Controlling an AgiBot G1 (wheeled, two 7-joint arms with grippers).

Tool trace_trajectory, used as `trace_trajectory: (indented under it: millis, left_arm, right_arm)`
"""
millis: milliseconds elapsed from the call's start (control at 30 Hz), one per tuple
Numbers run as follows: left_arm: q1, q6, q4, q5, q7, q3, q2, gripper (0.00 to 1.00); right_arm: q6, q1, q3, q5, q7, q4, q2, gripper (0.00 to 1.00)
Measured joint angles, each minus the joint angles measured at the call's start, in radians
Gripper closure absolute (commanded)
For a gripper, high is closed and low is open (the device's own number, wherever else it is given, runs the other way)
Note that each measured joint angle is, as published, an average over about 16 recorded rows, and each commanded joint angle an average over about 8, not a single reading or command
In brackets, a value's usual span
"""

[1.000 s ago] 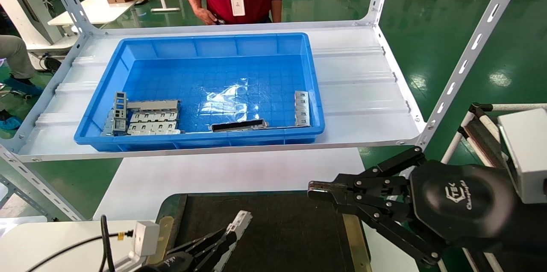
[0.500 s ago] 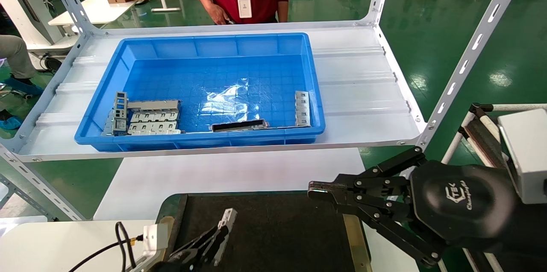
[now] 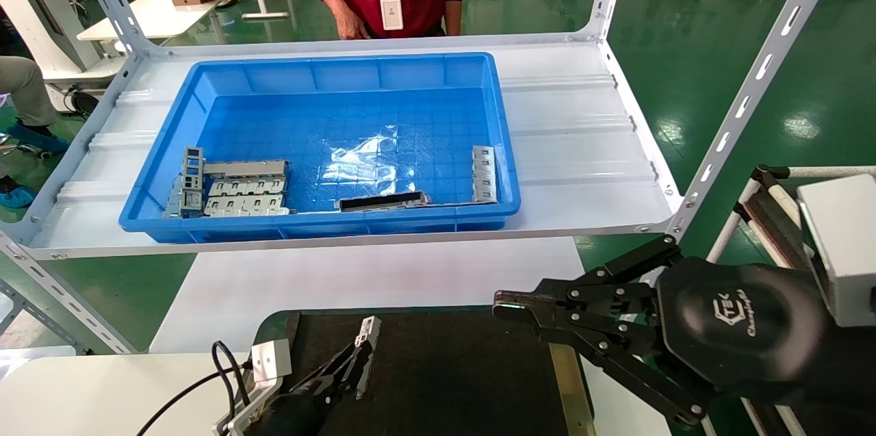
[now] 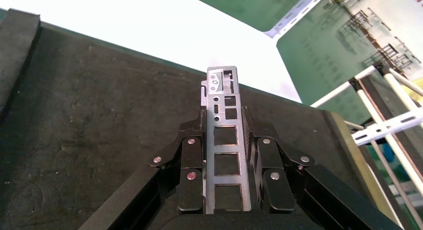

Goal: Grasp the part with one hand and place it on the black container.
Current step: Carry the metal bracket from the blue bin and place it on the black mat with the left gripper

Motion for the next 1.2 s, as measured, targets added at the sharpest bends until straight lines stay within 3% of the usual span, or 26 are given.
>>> trace_trajectory:
  millis: [500,567,733,800,867,1200]
  left_arm:
    - [-0.042,0.055,0.171,-0.013,0.108,-0.075,0.075,1.00]
    - [-0.046,0.063,0.189,-0.017,0.118,-0.083,0.080,0.90]
    - [-0.053,0.086,0.224,-0.026,0.139,-0.100,0.091,0.28]
    - [-0.055,0.094,0.235,-0.029,0.146,-0.106,0.094,0.07]
    - [-0.057,0.102,0.244,-0.032,0.153,-0.111,0.097,0.00]
    - [-0.063,0.131,0.271,-0.039,0.181,-0.125,0.105,0.00]
  right_arm:
    - [0.000,0.000,-0.001,0.001,0.000,0.000,0.000,0.97]
    - [0.000,0.000,-0.001,0.001,0.000,0.000,0.000,0.79]
    - [0.001,0.000,-0.001,0.001,-0.001,0.000,0.001,0.17]
    - [0.001,0.000,-0.001,0.001,-0.001,0.000,0.001,0.01]
    - [0.001,0.000,-0.001,0.001,-0.001,0.000,0.001,0.00]
    - [0.001,0.000,-0.002,0.001,-0.001,0.000,0.001,0.00]
